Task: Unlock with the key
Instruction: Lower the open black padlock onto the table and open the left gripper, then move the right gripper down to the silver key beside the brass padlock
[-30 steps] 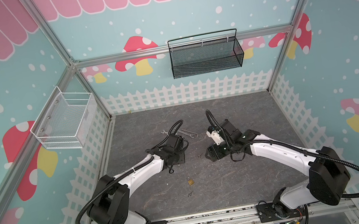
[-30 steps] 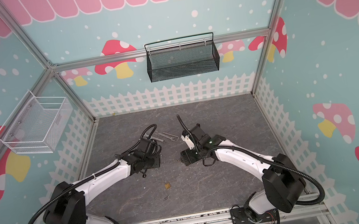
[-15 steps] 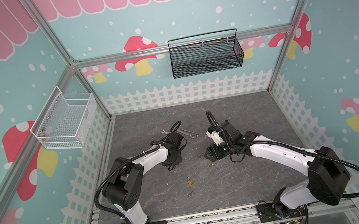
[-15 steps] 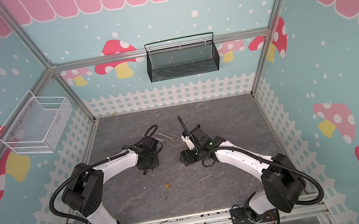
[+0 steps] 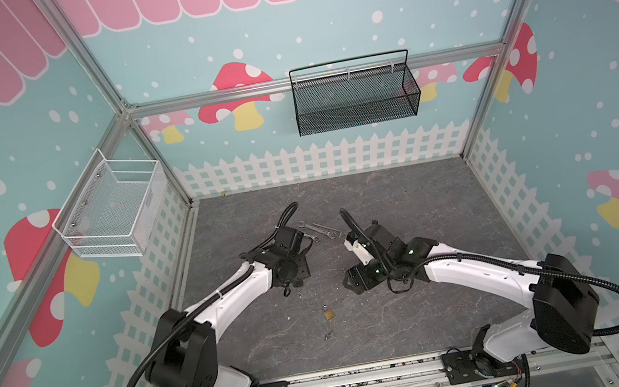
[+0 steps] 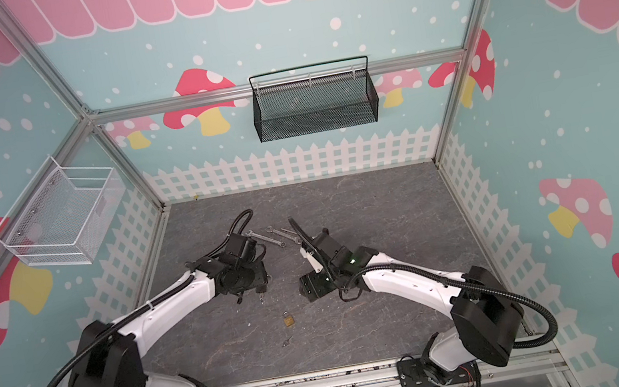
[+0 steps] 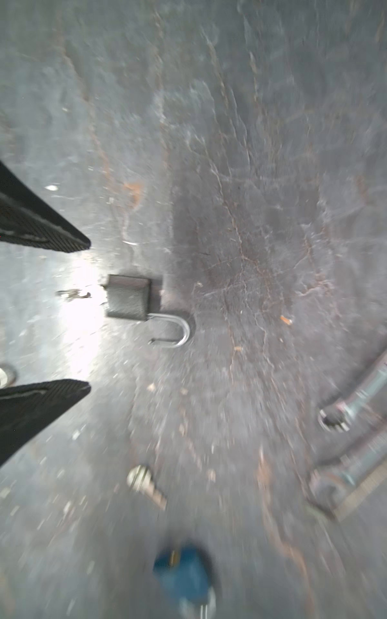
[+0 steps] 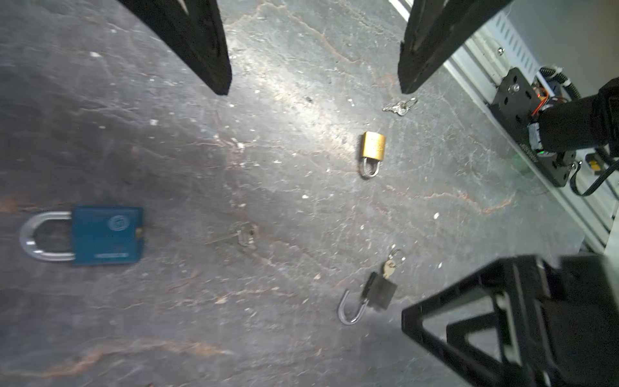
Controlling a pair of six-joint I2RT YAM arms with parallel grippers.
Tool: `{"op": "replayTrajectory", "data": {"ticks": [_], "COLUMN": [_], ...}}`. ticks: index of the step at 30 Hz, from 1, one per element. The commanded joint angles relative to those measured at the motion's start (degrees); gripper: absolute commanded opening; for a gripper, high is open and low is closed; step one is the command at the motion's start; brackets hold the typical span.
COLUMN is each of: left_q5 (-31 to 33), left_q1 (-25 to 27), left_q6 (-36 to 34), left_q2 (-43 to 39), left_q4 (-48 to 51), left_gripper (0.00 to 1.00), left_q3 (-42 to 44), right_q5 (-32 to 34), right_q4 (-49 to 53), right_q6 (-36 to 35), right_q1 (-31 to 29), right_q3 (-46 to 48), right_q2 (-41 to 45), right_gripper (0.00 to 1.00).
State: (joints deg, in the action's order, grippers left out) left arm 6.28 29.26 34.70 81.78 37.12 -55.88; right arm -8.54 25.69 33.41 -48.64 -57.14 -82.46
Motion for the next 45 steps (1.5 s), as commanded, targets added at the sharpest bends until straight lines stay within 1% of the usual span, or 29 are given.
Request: {"op": "replayTrajectory", "data": {"ticks": [1,3,10,16,24,29,31,33,40,41,45], "left_q5": [-1.7,-1.4,-1.6,-2.4,0.3,0.9,0.7,0.4,-1.1,-1.5,-3.0], "left_q1": [-0.5,-0.7,-2.2,-3.1,-3.8,-4.1,-4.1,-4.1,-4.2,-4.2,-4.2], "left_q6": [4.1,5.6,9.4,10.6,13.8,14.9,15.3,15.5,16.1,16.4,16.8], "left_q2": [-7.3,-12.9,-29.9,-37.0,-41.6,-42.8,-42.7,-42.4,-41.1,-40.8,-39.9], "left_q4": [-0.7,-1.3,-1.3,-0.6,0.4,0.6,0.5,0.4,0.1,0.0,-0.6], "left_gripper": [0.61,0.61,0.61,0.61,0.61,0.61,0.61,0.61,0.61,0.61,0.61], "left_q3": [3.8,6.3,14.1,17.3,20.3,21.5,21.7,21.9,22.2,22.3,22.6], "right_q5": [3.4,4.7,8.7,10.2,12.8,13.6,14.4,14.6,16.3,16.3,15.6], "right_q4": [0.8,-0.3,-0.8,-0.7,1.8,4.7,5.7,6.5,8.2,8.4,8.3], "right_q6": [5.8,7.9,11.6,13.5,13.7,13.0,12.9,12.5,12.0,11.5,10.1], "right_q1": [-5.5,-9.1,-17.3,-21.0,-21.8,-21.8,-21.9,-21.8,-21.7,-21.7,-21.5], "right_q3": [-0.6,-0.2,-1.1,-4.4,-10.6,-14.1,-14.5,-14.8,-12.0,-11.3,-8.1], "right_q2": [-1.8,-3.1,-8.7,-14.9,-22.0,-25.9,-25.9,-28.2,-26.8,-24.9,-22.2], "right_gripper": [0.81,0.81,0.81,0.81,0.83,0.83,0.83,0.84,0.85,0.85,0.85]}}
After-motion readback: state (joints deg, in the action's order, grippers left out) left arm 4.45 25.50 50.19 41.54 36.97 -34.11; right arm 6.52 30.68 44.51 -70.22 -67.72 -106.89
